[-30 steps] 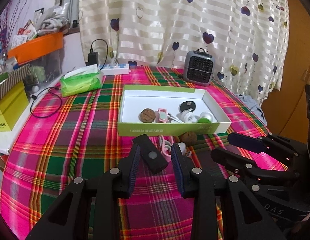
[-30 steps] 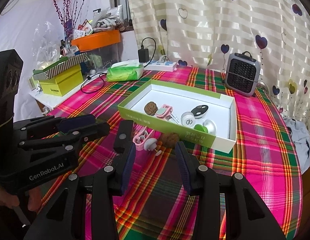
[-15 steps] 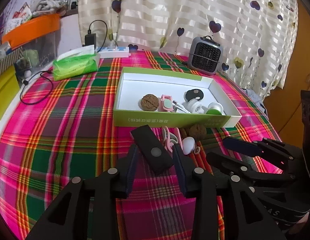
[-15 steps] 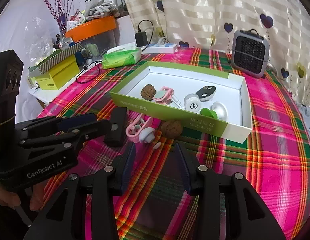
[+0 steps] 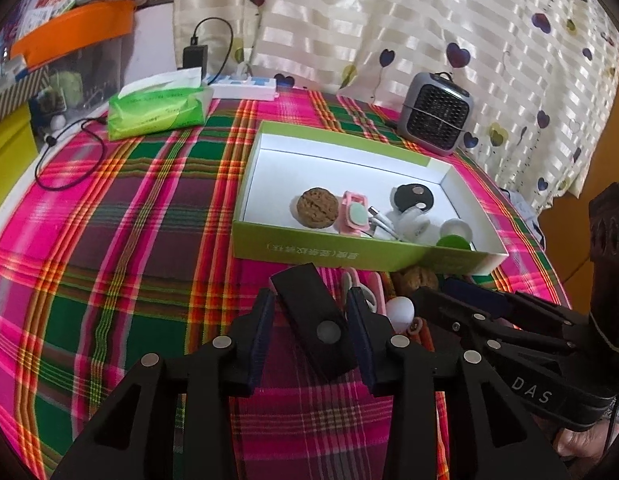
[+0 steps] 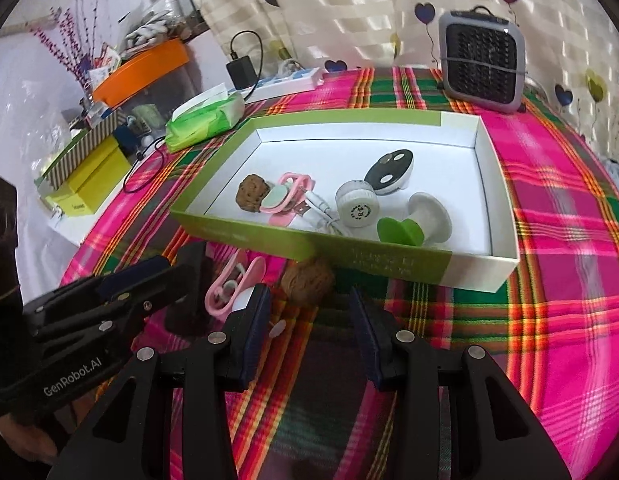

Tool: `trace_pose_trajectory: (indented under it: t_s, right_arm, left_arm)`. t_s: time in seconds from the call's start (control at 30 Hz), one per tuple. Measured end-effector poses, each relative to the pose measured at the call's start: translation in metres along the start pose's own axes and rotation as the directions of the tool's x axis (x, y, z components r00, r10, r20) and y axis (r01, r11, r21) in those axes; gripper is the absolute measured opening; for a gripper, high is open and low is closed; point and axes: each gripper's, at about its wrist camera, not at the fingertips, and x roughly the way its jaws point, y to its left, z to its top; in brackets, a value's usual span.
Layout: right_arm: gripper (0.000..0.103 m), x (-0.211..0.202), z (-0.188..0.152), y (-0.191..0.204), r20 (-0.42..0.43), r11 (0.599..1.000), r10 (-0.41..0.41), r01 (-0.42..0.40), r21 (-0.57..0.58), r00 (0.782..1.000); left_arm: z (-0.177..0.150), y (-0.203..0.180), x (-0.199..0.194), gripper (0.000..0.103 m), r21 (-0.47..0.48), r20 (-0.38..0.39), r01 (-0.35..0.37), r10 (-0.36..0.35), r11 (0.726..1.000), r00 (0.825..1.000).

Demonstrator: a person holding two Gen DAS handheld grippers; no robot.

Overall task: Organize objects
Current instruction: 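Move the left tool to the grey translucent piece while the right tool approaches the second walnut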

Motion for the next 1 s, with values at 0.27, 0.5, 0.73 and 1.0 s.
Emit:
trace_pose_trajectory:
  t_s: [0.27,0.5,0.73,1.0]
  right_arm:
    - [0.042,0.010,0.006,0.000,-0.002,1.000,-0.007,0.007,0.005,1.000]
    - [0.032,0.010,0.005,0.000,-0.004,1.000,-0.023,0.023,-0.016,1.000]
    - [0.032,0.007,0.003,0.000,-0.009,0.999,-0.021,0.021,-0.035,1.000]
    - [0.032,0.005,0.001,-0.001,-0.007,0.999,-0.020,0.020,-0.034,1.000]
  left_arm:
    - [0.003,0.002,0.009,0.036,-0.037,-0.016,-0.001,0.001,0.999,1.000]
    - [0.002,-0.002,0.017,0.036,-0.030,-0.050,-0.026,0.025,0.999,0.998]
    - [-0.001,-0.001,0.014,0.035,0.014,-0.046,-0.046,0.047,0.999,0.998]
    - [-0.004,-0.008,0.012,0.024,0.069,-0.030,-0.053,0.055,0.996,0.998]
